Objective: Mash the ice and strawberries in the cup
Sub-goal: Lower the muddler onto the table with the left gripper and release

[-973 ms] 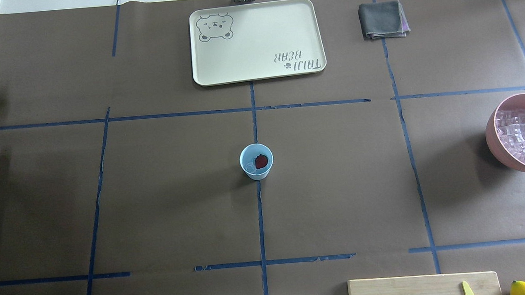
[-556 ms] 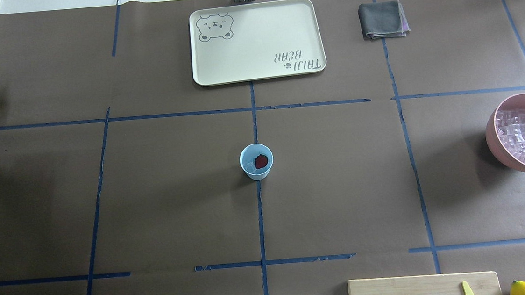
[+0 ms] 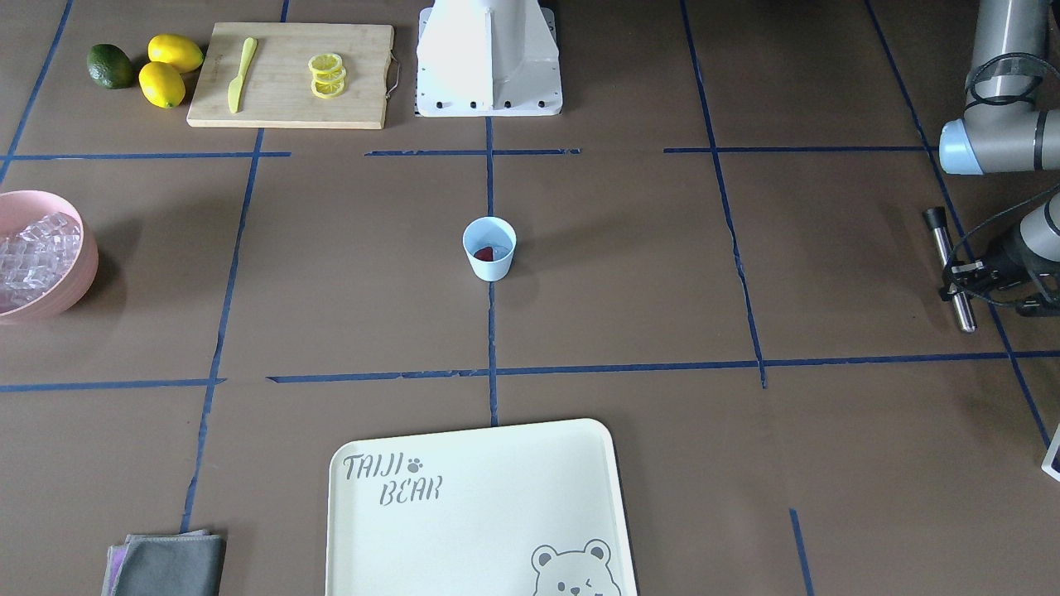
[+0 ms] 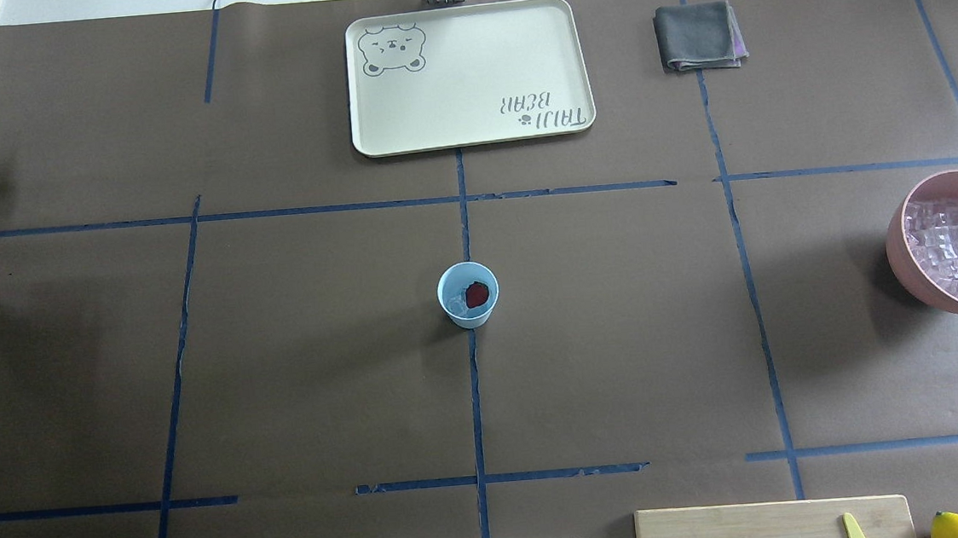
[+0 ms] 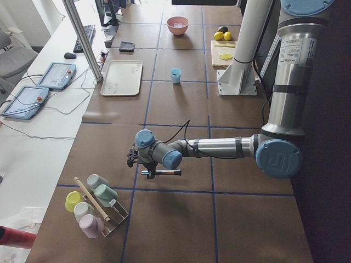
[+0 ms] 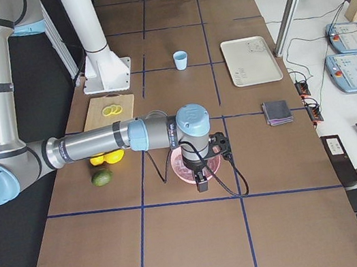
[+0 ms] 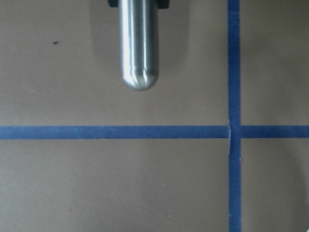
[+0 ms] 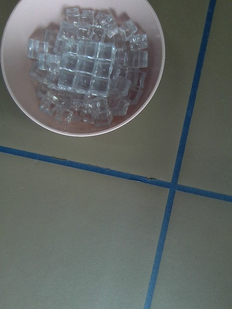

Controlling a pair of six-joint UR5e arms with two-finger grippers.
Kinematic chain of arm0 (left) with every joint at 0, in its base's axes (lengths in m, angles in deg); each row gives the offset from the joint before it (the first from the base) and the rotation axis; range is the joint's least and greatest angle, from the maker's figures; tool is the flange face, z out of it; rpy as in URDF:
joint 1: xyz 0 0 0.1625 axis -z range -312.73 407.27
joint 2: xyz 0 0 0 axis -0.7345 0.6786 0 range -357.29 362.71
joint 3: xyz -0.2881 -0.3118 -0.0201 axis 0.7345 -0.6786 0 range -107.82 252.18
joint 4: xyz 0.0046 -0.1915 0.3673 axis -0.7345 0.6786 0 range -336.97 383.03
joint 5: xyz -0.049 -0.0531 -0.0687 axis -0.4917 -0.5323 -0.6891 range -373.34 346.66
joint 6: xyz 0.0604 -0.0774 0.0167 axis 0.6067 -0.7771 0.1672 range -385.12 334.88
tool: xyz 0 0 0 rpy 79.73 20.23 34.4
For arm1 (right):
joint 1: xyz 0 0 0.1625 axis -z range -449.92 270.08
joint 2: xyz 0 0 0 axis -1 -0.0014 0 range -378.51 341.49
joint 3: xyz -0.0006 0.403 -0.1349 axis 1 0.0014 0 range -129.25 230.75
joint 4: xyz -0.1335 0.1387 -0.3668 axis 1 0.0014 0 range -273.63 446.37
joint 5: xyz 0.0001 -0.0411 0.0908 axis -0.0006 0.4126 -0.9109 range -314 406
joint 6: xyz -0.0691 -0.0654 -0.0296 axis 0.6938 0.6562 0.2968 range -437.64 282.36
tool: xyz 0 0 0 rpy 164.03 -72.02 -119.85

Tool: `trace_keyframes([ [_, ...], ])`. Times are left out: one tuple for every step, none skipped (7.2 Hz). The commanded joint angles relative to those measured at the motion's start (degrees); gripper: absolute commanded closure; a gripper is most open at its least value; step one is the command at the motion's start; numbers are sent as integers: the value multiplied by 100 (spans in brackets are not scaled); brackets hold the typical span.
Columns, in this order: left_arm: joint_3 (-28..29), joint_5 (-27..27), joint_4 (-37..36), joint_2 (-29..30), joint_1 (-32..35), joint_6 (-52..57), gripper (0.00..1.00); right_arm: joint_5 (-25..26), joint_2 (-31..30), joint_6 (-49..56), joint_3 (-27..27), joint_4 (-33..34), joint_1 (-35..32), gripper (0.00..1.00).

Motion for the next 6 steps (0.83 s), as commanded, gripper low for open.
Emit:
trace_keyframes([
  [-47,-40,43,5,-8,25,0,0,-7,-2,-8,0,-9,1],
  [-187,-58,-27,23,1,51,0,0,-7,-2,-9,0,-9,1],
  [-223,-215,-36,40,-8,113,0,0,1,-2,-9,0,-9,1],
  [-198,-408,-89,41,61,540,0,0,1,-2,-26,0,-9,1],
  [-267,-427,-524,49,254,1066,0,0,-7,-2,-35,0,-9,1],
  [-398,-428,-1068,49,630,1820,0,0,-7,-2,-35,0,-9,1],
])
